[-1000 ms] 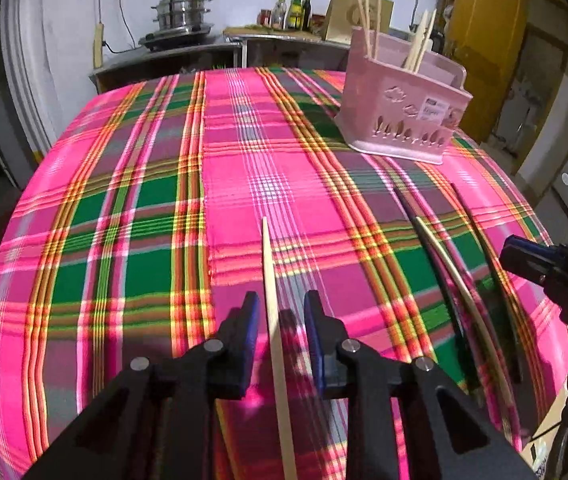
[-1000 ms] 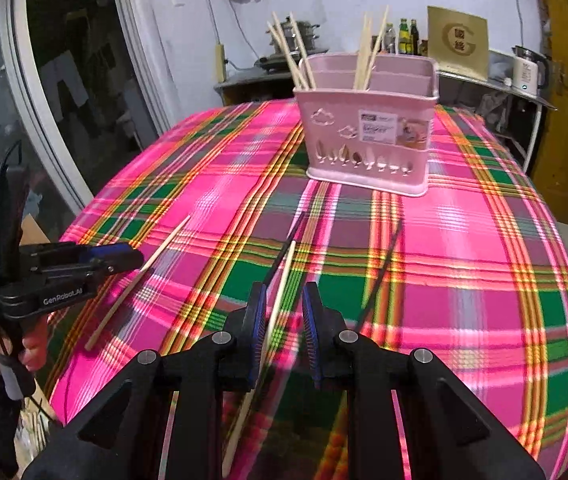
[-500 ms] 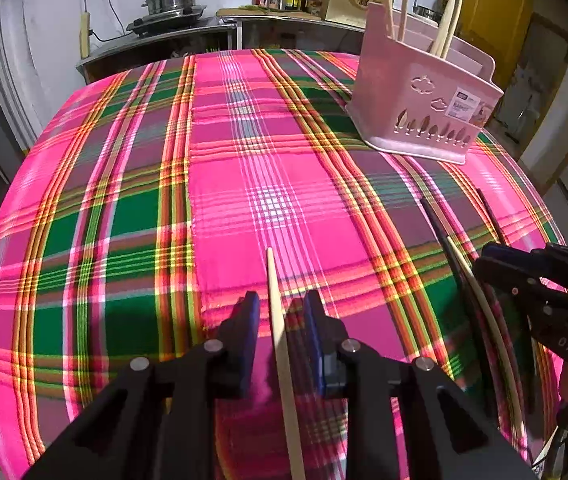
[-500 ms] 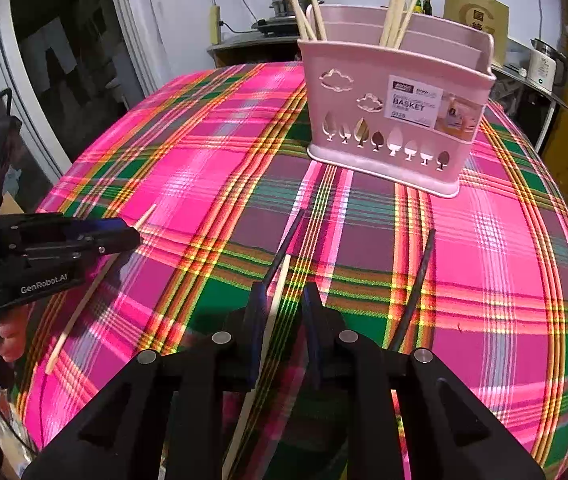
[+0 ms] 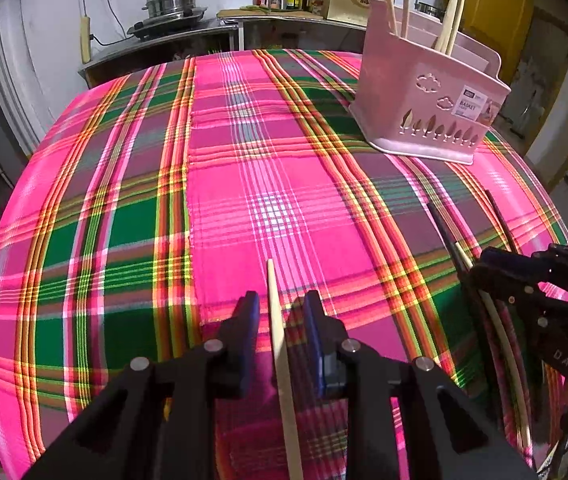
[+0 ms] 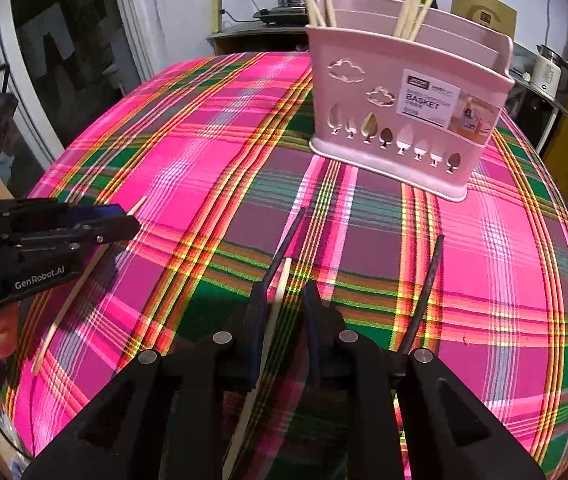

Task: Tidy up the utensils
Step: 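Grasp a wooden chopstick with the left gripper while the right gripper grasps another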

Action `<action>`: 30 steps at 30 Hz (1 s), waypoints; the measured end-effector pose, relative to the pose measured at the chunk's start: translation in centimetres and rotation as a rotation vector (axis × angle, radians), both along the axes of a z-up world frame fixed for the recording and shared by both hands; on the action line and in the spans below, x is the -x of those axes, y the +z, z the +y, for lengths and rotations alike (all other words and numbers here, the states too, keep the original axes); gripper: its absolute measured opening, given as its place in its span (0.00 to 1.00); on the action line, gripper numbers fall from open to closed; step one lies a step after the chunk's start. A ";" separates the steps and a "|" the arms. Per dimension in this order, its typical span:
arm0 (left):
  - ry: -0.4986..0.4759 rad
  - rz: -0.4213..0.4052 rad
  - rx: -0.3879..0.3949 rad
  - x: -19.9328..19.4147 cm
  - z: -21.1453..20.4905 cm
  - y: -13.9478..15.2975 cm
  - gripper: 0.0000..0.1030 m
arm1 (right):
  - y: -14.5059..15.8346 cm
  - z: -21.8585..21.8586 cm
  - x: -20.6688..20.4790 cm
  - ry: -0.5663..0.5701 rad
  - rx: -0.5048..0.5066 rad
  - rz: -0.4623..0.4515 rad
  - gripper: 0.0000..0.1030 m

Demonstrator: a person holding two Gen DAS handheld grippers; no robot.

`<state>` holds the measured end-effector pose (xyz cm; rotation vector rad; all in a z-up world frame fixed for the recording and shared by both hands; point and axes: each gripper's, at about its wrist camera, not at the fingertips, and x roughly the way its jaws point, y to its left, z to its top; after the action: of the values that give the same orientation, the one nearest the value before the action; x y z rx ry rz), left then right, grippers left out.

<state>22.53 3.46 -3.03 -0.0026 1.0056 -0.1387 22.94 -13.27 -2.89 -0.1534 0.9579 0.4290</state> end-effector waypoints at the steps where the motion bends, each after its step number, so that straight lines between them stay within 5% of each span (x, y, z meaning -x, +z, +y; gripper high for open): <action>1: -0.002 0.000 -0.005 0.0 -0.1 0.0 0.23 | 0.0 0.1 -0.1 0.000 0.003 0.000 0.18; 12: -0.033 -0.007 -0.043 -0.4 -0.7 -0.1 0.23 | -0.4 1.2 -0.4 0.012 0.072 0.007 0.12; 20: -0.051 0.021 -0.037 -1.1 -1.0 0.1 0.06 | -0.4 1.1 -1.0 0.015 0.041 0.034 0.06; 30: -0.042 0.008 0.002 -1.2 -0.7 1.5 0.06 | 2.1 -0.4 -0.7 0.002 -0.037 -0.009 0.06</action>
<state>23.72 2.80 -1.51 0.0160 1.0134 -0.1782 23.66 -13.65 -0.83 -0.1223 0.9407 0.4477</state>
